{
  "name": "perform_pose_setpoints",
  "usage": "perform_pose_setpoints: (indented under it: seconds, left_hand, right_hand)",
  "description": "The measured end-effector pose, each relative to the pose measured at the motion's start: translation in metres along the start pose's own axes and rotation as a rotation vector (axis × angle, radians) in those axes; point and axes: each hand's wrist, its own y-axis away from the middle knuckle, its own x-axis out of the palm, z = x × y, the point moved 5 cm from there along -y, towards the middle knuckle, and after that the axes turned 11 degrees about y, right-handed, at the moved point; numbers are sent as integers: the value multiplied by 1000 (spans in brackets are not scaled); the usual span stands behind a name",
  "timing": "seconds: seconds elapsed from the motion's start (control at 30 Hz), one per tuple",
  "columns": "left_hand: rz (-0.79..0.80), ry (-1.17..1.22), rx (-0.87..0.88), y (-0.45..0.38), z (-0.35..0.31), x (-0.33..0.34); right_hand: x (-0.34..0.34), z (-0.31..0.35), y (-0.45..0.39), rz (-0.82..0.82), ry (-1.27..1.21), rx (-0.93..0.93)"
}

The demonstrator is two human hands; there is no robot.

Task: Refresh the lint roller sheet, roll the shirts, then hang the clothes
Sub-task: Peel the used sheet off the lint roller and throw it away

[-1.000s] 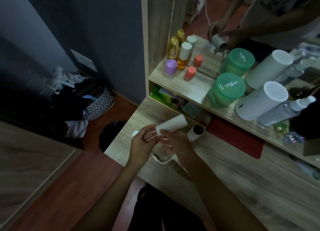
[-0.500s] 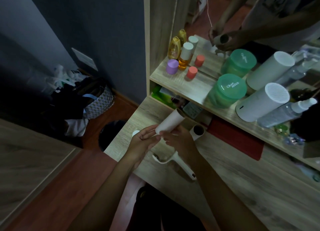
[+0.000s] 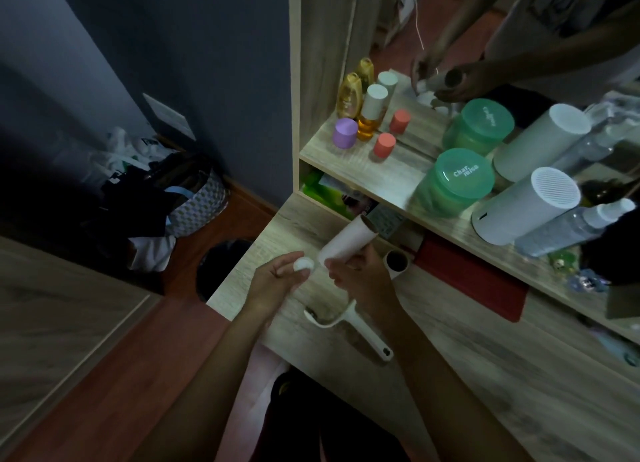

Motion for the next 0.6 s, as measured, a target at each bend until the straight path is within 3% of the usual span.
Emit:
perform_pose_setpoints:
  seconds: [0.13, 0.23, 0.4, 0.6]
  left_hand:
    - [10, -569, 375, -16, -14, -1]
    - [24, -784, 587, -24, -20, 9]
    - [87, -1112, 718, -39, -13, 16]
    - [173, -1474, 752, -54, 7, 10]
  right_hand:
    - [4, -12, 6, 40, -95, 45]
    - [6, -23, 14, 36, -117, 52]
    - [12, -37, 22, 29, -144, 84]
    - [11, -43, 22, 76, -115, 121]
